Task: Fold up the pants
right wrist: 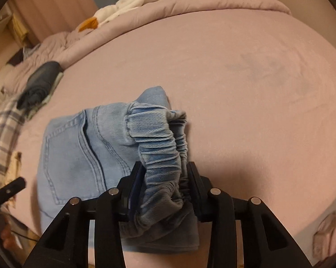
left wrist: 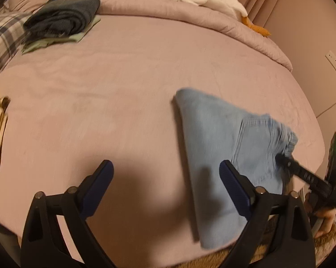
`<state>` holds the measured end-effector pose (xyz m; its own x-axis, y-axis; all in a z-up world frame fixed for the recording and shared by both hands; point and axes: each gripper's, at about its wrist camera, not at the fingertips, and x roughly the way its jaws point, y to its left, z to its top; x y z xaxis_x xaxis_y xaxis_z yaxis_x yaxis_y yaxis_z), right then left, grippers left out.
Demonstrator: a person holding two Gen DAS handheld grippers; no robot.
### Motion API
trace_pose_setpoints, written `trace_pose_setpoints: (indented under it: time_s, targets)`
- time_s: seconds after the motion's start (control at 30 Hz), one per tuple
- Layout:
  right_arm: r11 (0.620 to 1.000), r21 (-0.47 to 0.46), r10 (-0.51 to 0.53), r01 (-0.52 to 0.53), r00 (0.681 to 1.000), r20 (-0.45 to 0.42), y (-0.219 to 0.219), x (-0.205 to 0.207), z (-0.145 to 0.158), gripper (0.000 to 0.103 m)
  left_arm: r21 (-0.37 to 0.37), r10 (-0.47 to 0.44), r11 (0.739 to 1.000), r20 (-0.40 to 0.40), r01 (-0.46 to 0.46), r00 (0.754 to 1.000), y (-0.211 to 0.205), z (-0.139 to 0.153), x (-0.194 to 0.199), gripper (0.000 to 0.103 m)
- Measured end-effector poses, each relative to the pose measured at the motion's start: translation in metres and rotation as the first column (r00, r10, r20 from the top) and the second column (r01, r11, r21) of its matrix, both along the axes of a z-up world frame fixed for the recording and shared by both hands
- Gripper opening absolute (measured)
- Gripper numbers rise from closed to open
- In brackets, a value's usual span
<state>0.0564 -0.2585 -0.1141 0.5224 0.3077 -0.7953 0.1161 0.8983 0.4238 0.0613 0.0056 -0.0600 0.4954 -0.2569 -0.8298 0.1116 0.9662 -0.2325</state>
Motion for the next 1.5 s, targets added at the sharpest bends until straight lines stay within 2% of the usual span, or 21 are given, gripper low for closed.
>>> trace_pose_setpoints:
  time_s: [0.07, 0.17, 0.23, 0.33, 0.43, 0.5, 0.53, 0.6, 0.9, 1.13, 1.23, 1.5]
  targets:
    - [1.000, -0.011, 0.003, -0.003, 1.000, 0.001, 0.003, 0.001, -0.002, 0.037, -0.005, -0.014, 1.000, 0.015, 0.014, 1.000, -0.005, -0.001, 0.011, 0.083]
    - [1.000, 0.000, -0.001, 0.001, 1.000, 0.005, 0.004, 0.001, -0.004, 0.039, -0.017, -0.020, 1.000, -0.004, 0.019, 1.000, -0.012, -0.010, 0.028, 0.070]
    - [0.999, 0.033, -0.014, 0.014, 1.000, -0.010, -0.003, 0.003, -0.007, 0.042, -0.053, -0.019, 0.998, -0.031, 0.018, 0.999, -0.014, -0.020, 0.035, 0.068]
    - [0.997, 0.067, -0.027, 0.028, 1.000, -0.013, -0.011, 0.000, -0.006, 0.043, -0.106, -0.014, 0.994, -0.069, 0.006, 0.998, -0.015, -0.033, 0.032, 0.068]
    - [0.998, 0.053, -0.024, 0.025, 1.000, -0.013, -0.007, 0.002, -0.004, 0.044, -0.143, -0.045, 0.989, -0.123, 0.027, 0.991, -0.018, -0.046, 0.023, 0.071]
    - [0.998, 0.052, -0.025, 0.026, 1.000, -0.016, -0.010, 0.001, -0.006, 0.045, -0.100, -0.065, 0.993, -0.074, 0.057, 0.995, -0.023, -0.044, 0.011, 0.071]
    - [0.998, 0.052, -0.028, 0.029, 0.999, -0.018, -0.009, 0.001, -0.006, 0.045, -0.064, -0.079, 0.995, -0.060, 0.075, 0.995, -0.027, -0.043, 0.005, 0.071]
    - [0.998, 0.051, -0.033, 0.033, 0.999, -0.016, -0.010, -0.001, -0.005, 0.046, -0.038, -0.080, 0.996, -0.049, 0.078, 0.996, -0.030, -0.044, -0.002, 0.071]
    - [0.999, 0.011, -0.040, 0.040, 0.999, -0.003, -0.009, -0.005, -0.004, 0.048, -0.044, -0.103, 0.994, -0.038, 0.101, 0.994, -0.023, -0.047, -0.028, 0.072]
    - [0.999, 0.003, -0.054, 0.054, 0.999, 0.006, -0.008, -0.008, -0.004, 0.050, -0.046, -0.099, 0.994, -0.031, 0.097, 0.995, -0.027, -0.049, -0.024, 0.073]
    - [0.998, 0.006, -0.063, 0.063, 0.998, 0.000, -0.009, -0.009, -0.006, 0.055, -0.043, -0.082, 0.996, -0.029, 0.081, 0.996, -0.028, -0.049, -0.027, 0.073]
    - [0.998, -0.008, -0.066, 0.066, 0.998, 0.000, -0.010, -0.012, -0.005, 0.055, -0.069, -0.076, 0.995, -0.043, 0.073, 0.996, -0.023, -0.047, -0.035, 0.073]
